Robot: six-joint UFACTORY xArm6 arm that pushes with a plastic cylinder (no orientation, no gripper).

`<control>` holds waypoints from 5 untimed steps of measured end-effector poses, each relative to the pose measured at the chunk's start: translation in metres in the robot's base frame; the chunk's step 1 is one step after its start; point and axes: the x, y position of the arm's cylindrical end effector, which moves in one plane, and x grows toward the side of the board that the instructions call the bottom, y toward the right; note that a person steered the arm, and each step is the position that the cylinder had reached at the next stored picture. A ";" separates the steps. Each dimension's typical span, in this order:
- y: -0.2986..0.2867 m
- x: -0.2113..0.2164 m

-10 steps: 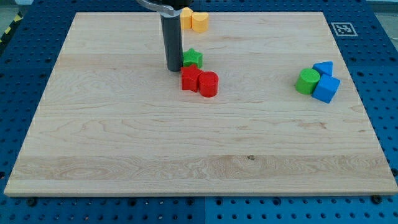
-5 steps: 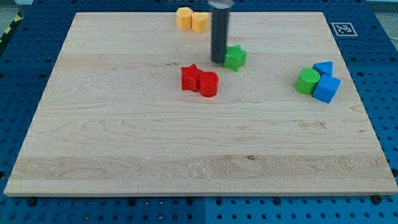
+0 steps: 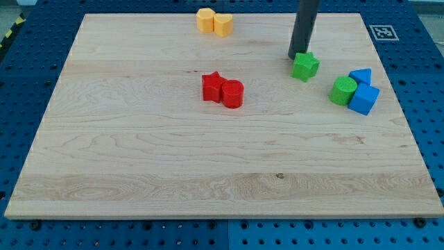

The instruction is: Push the green star towards the green circle

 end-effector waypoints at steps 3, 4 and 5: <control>0.029 0.026; -0.001 0.020; -0.074 0.008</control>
